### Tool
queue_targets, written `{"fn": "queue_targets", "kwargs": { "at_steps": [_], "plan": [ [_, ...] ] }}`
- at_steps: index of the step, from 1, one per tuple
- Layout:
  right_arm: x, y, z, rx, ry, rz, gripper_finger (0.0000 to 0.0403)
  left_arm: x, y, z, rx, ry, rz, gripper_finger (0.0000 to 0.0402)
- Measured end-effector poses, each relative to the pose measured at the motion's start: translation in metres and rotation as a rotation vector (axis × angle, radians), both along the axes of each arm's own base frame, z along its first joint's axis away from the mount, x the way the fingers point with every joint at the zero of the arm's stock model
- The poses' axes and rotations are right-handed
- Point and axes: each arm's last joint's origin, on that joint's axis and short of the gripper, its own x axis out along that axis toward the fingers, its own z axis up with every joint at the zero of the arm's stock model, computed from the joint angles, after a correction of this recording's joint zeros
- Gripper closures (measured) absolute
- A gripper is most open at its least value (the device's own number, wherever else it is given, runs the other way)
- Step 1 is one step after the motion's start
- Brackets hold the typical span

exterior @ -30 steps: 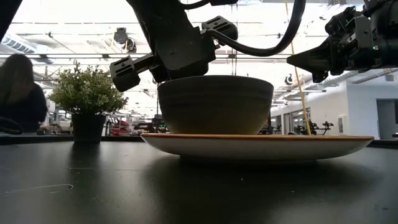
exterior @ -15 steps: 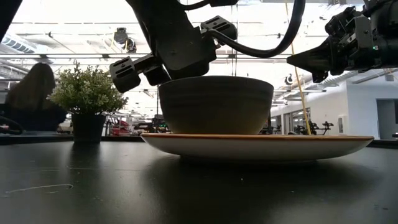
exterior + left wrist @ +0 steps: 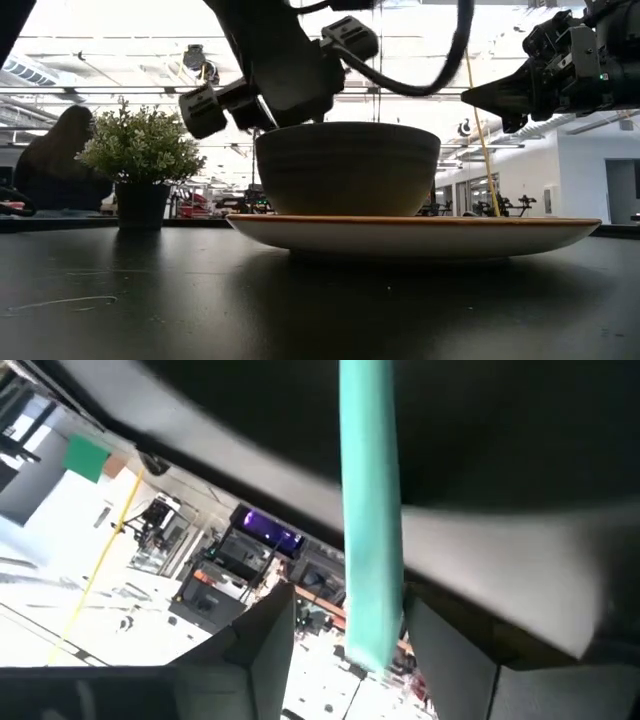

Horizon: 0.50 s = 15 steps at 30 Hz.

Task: Set table place
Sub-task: Return to Home Position

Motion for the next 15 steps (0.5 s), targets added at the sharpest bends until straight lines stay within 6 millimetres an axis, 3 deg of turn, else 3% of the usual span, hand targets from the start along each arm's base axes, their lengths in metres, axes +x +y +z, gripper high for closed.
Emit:
{"fn": "queue_targets", "kwargs": {
  "at_steps": [4, 15],
  "plan": [
    [0.000, 0.000, 0.000, 0.000, 0.000, 0.000, 0.0403, -0.001, -0.003, 0.014, -0.036, -0.011, 0.033, 0.0210],
    [0.000, 0.000, 0.000, 0.000, 0.000, 0.000, 0.0403, -0.003, -0.024, 0.073, -0.407, -0.186, 0.235, 0.0215]
  ]
}}
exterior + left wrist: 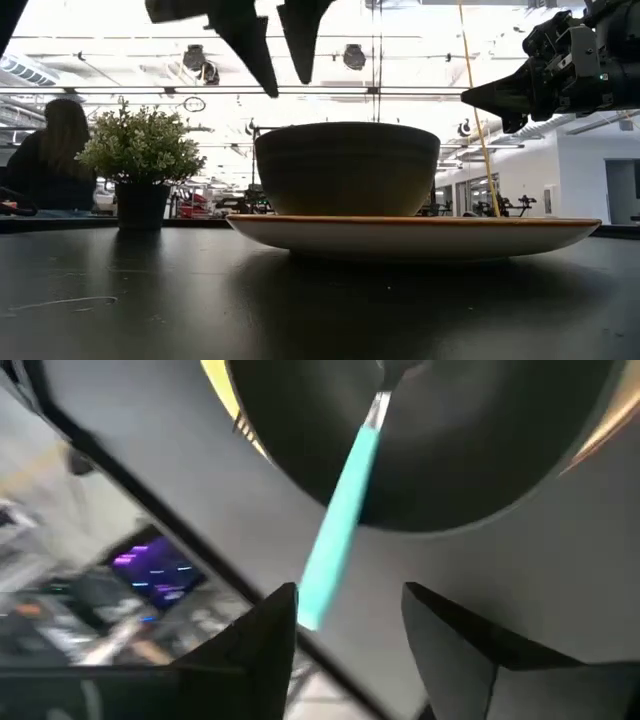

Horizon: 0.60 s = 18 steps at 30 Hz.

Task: Set table place
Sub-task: Return to Home Position

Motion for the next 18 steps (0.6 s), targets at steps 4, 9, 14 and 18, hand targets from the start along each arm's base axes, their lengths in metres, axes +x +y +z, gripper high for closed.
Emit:
{"fn": "queue_targets", "kwargs": {
  "at_steps": [4, 9, 14, 18],
  "plan": [
    [0.000, 0.000, 0.000, 0.015, -0.003, 0.000, 0.0403, -0.003, 0.004, 0.024, -0.126, -0.090, 0.082, 0.0264],
    [0.000, 0.000, 0.000, 0.021, -0.006, 0.001, 0.0403, -0.016, 0.023, 0.062, -0.217, -0.206, 0.177, 0.0379],
    [0.000, 0.000, 0.001, 0.021, -0.011, 0.001, 0.0403, -0.032, 0.051, 0.099, -0.365, -0.320, 0.292, 0.0396],
    [0.000, 0.000, 0.001, 0.017, -0.012, 0.017, 0.0403, -0.039, 0.072, 0.108, -0.481, -0.361, 0.330, 0.0398]
  ]
}}
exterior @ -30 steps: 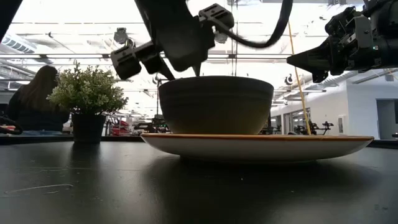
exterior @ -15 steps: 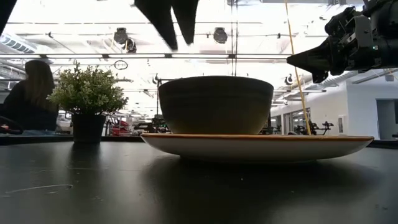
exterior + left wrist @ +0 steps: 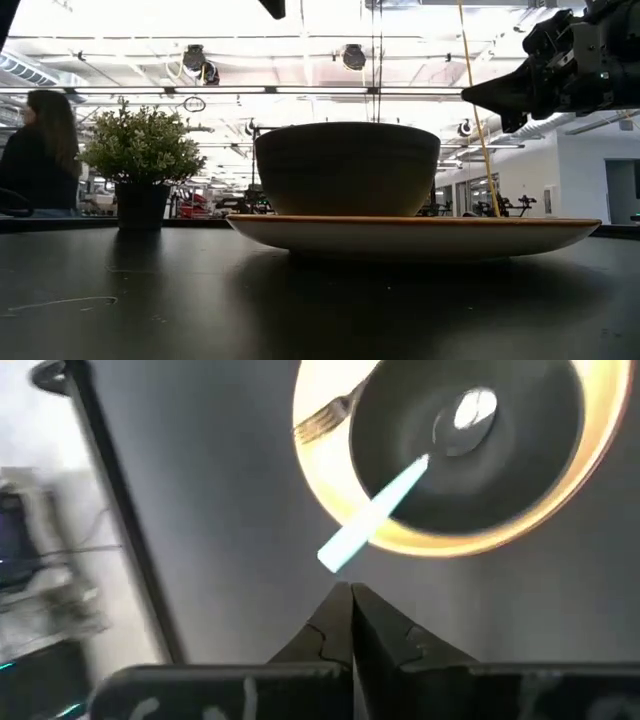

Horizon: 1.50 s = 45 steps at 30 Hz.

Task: Set table place
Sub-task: Return to Home Position

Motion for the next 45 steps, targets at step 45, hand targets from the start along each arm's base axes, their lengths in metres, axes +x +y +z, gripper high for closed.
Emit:
{"fn": "queue_targets", "kwargs": {
  "at_steps": [45],
  "plan": [
    [0.000, 0.000, 0.005, -0.068, -0.044, 0.009, 0.0403, -0.160, 0.058, -0.109, -0.414, -1.220, -0.334, 0.0401]
  ]
}}
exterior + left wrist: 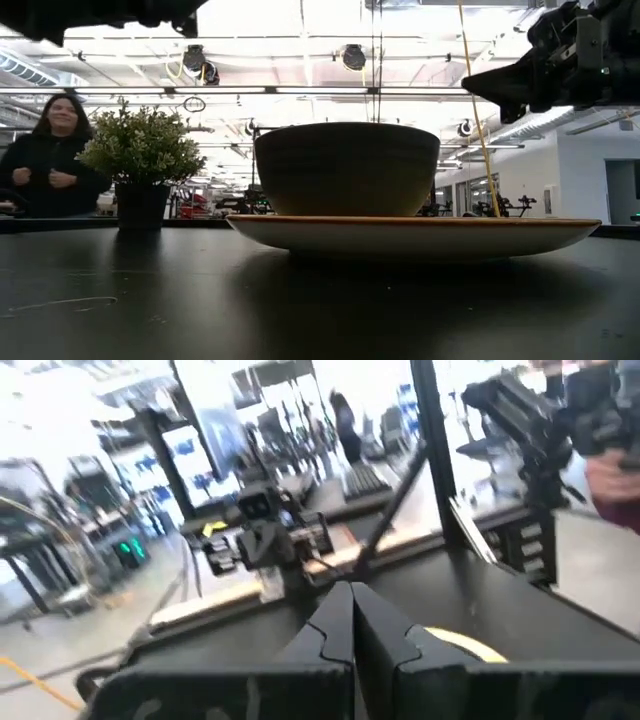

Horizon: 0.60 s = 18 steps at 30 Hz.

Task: Set table place
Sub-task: Return to Home Position

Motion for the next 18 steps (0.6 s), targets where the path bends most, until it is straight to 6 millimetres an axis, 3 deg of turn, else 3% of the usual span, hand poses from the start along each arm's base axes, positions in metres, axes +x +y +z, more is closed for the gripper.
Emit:
{"fn": "queue_targets", "kwargs": {
  "at_steps": [8, 18],
  "plan": [
    [0.000, 0.000, 0.001, -0.017, -0.013, -0.004, 0.0403, -0.030, 0.006, -0.025, -0.062, -0.088, 0.062, 0.0401],
    [0.000, 0.001, 0.000, 0.021, -0.004, 0.036, 0.0403, -0.053, 0.012, -0.057, -0.141, -0.067, 0.138, 0.0401]
  ]
}}
